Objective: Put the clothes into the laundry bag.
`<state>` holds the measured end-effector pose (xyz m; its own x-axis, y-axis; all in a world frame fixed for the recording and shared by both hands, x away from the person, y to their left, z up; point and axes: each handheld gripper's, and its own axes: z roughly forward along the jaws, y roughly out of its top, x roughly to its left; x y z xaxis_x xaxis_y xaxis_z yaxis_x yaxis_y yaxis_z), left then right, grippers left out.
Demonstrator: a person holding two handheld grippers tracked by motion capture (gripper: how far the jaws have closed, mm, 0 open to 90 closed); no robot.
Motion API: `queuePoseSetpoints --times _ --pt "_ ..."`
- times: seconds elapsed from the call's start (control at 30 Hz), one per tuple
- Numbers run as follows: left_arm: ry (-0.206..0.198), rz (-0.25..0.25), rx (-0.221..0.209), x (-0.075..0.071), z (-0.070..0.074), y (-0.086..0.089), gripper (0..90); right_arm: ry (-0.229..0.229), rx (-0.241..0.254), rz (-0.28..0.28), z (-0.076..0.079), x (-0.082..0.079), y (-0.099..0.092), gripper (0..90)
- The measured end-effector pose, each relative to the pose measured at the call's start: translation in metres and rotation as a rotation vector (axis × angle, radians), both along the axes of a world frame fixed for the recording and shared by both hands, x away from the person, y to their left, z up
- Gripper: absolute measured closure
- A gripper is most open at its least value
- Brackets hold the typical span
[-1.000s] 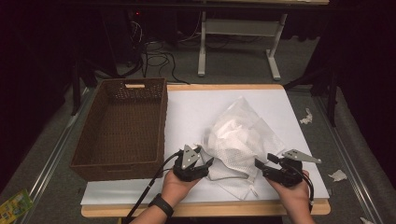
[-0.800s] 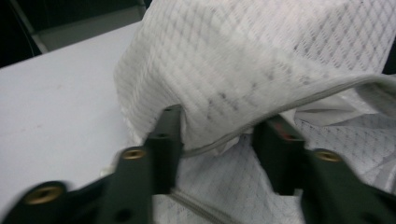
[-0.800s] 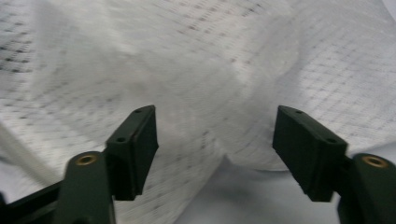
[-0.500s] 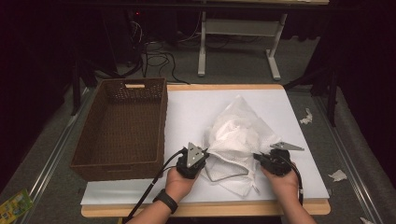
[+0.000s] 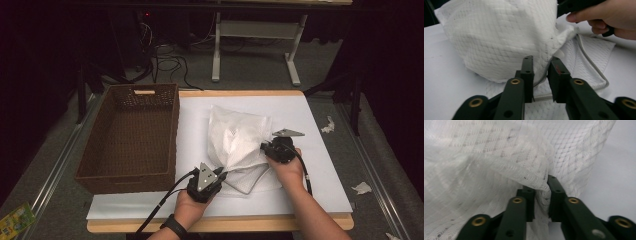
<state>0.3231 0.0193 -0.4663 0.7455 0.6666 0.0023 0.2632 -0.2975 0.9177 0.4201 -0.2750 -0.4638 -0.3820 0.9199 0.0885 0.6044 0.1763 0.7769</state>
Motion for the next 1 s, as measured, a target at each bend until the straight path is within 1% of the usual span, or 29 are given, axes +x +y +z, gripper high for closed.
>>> queuePoseSetpoints --times 0.03,0.1,0.13,0.17,0.2,0.23,0.27,0.3,0.43,0.47,0.5,0.53,0.6,0.63,0.67,0.7,0.73,0.77,0.8,0.87,0.9,0.93,0.97,1.0 --pt "0.001 0.004 -0.009 0.001 0.000 0.003 70.8 -0.001 0.010 -0.008 0.001 -0.002 -0.002 75.3" --pt "0.001 0.004 -0.015 0.001 0.000 0.006 64.4 -0.024 0.035 -0.017 0.006 -0.011 -0.009 69.6" --pt "-0.002 0.010 -0.018 0.001 0.000 0.007 64.4 -0.024 0.035 -0.017 0.006 -0.011 -0.009 69.6" --pt "-0.005 0.019 -0.025 0.001 0.000 0.009 59.5 -0.042 0.055 -0.022 0.009 -0.017 -0.013 67.5" --pt "-0.005 0.019 -0.025 0.001 0.000 0.009 58.1 -0.042 0.055 -0.022 0.009 -0.017 -0.013 67.5" --pt "-0.002 0.032 -0.036 0.002 -0.001 0.011 54.8 -0.058 0.065 -0.022 0.012 -0.023 -0.015 65.5" --pt "-0.002 0.032 -0.036 0.002 -0.001 0.011 52.7 -0.062 0.069 -0.022 0.012 -0.025 -0.016 64.8" --pt "-0.001 0.039 -0.039 0.001 -0.002 0.012 52.7 -0.062 0.069 -0.022 0.012 -0.025 -0.016 64.8" --pt "0.021 0.051 -0.063 0.001 -0.004 0.014 46.9 -0.080 0.095 -0.014 0.018 -0.036 -0.018 61.7" --pt "0.026 0.053 -0.068 0.001 -0.005 0.015 46.0 -0.090 0.095 -0.013 0.020 -0.039 -0.018 60.4" --pt "0.026 0.056 -0.065 0.001 -0.004 0.015 44.3 -0.109 0.098 -0.005 0.023 -0.045 -0.019 58.3" --pt "0.022 0.056 -0.062 0.000 -0.005 0.015 44.3 -0.109 0.098 -0.005 0.023 -0.045 -0.019 58.3" --pt "0.023 0.053 -0.060 -0.001 -0.005 0.014 43.2 -0.114 0.092 0.004 0.026 -0.051 -0.020 55.4" --pt "0.025 0.051 -0.060 -0.002 -0.007 0.014 41.8 -0.108 0.091 0.013 0.025 -0.059 -0.022 52.3" --pt "0.025 0.051 -0.060 -0.002 -0.007 0.014 41.5 -0.108 0.091 0.013 0.025 -0.059 -0.022 52.3" --pt "0.027 0.053 -0.062 -0.003 -0.007 0.013 41.4 -0.094 0.091 0.014 0.022 -0.066 -0.023 51.4" --pt "0.028 0.049 -0.057 -0.003 -0.007 0.014 41.4 -0.094 0.091 0.014 0.022 -0.066 -0.023 51.4" --pt "0.031 0.049 -0.062 -0.004 -0.007 0.015 41.4 -0.086 0.081 0.022 0.020 -0.069 -0.025 51.3" --pt "0.026 0.046 -0.065 -0.005 -0.007 0.016 41.1 -0.064 0.086 0.018 0.015 -0.074 -0.026 50.9" --pt "0.021 0.049 -0.065 -0.006 -0.004 0.018 40.3 -0.034 0.069 0.025 0.011 -0.078 -0.027 50.7" --pt "0.020 0.047 -0.068 -0.007 -0.003 0.019 38.7 -0.012 0.065 0.028 0.006 -0.080 -0.029 51.0" --pt "0.020 0.046 -0.072 -0.008 -0.001 0.021 38.7 -0.012 0.065 0.028 0.006 -0.080 -0.029 51.0" --pt "0.019 0.044 -0.073 -0.010 0.000 0.022 37.6 0.013 0.058 0.042 0.001 -0.081 -0.029 52.2" --pt "0.016 0.043 -0.075 -0.011 0.002 0.024 37.6 0.013 0.058 0.042 0.001 -0.081 -0.029 52.2"
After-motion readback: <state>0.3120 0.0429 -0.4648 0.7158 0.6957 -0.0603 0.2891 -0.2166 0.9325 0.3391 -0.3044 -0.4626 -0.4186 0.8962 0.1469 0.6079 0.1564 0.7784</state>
